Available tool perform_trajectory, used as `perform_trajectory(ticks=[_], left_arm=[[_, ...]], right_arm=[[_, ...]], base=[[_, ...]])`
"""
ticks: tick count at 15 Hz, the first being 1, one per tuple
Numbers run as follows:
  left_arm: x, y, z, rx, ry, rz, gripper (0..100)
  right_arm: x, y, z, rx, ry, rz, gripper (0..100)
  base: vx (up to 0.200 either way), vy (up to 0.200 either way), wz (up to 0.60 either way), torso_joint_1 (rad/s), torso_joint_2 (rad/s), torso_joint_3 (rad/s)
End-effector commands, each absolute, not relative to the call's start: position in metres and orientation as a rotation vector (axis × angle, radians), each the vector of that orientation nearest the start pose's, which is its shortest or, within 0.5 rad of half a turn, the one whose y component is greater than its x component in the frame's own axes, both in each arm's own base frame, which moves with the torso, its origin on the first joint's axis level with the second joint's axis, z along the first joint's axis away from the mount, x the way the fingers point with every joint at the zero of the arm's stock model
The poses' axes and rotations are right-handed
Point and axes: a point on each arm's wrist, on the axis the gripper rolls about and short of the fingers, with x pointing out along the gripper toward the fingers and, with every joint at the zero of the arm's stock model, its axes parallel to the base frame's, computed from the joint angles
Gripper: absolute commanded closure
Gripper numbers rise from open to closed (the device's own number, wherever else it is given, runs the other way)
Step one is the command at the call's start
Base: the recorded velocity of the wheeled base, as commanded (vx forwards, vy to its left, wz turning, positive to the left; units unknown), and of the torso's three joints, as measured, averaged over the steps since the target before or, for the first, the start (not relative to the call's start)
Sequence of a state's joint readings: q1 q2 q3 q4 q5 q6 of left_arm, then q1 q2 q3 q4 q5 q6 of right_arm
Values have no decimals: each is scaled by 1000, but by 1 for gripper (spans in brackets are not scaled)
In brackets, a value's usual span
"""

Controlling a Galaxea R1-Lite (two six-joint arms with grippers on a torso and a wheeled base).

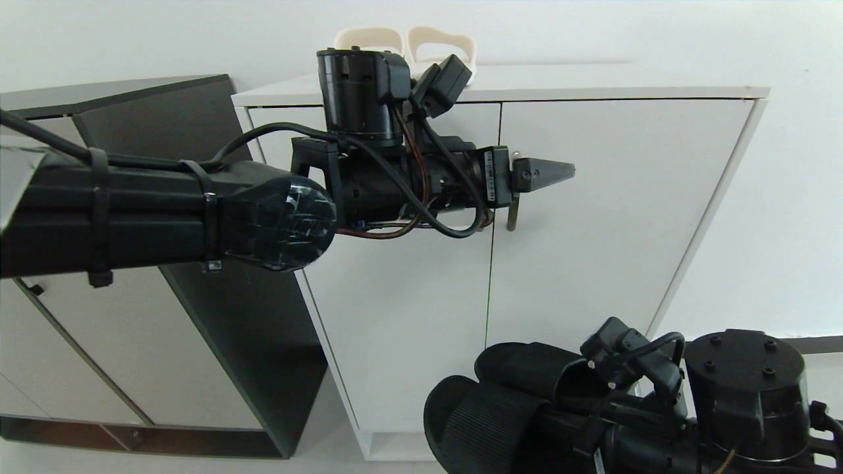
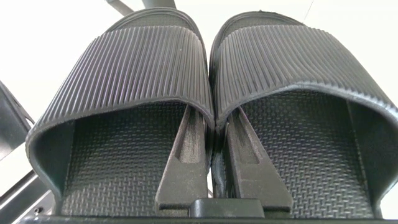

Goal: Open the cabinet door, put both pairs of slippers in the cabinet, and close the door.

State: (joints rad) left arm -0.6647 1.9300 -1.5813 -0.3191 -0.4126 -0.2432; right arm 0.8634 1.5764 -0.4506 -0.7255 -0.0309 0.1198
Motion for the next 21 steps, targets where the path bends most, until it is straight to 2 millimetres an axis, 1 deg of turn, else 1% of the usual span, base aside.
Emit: perform_trajectory(ticks=[1,3,5,8,11,12,13,14,16,19,21], left_arm=[[310,-251,287,-216,167,-1057,0],[316,-254,281,-214,177,-1053,0],[323,-262,274,-213,189,-1056,0],[325,-270,264,-209,211,-1065,0],[324,-269,266,-209,210,-1066,0],[322,-268,268,-210,205,-1066,100],[318,-265,272,-211,199,-1069,100],[310,-264,277,-211,194,-1080,100],[298,-262,278,-207,201,-1093,100],[284,-259,278,-200,217,-1109,100],[267,-258,278,-192,204,-1141,100]], right_arm=[[156,181,135,-66,418,796,100],[156,181,135,-68,419,797,100],[156,181,133,-71,426,795,100],[156,181,133,-72,427,795,100],[154,178,132,-74,435,800,100],[153,177,131,-76,439,801,100],[151,176,130,-74,447,821,100],[147,172,130,-68,451,859,100],[140,167,132,-52,454,936,100],[137,164,130,-70,458,955,100],[135,163,126,-103,459,963,100]], base=[[0,0,0,0,0,0],[0,0,0,0,0,0],[0,0,0,0,0,0],[0,0,0,0,0,0],[0,0,0,0,0,0],[0,0,0,0,0,0],[0,0,0,0,0,0],[0,0,0,0,0,0],[0,0,0,0,0,0],[0,0,0,0,0,0],[0,0,0,0,0,0]])
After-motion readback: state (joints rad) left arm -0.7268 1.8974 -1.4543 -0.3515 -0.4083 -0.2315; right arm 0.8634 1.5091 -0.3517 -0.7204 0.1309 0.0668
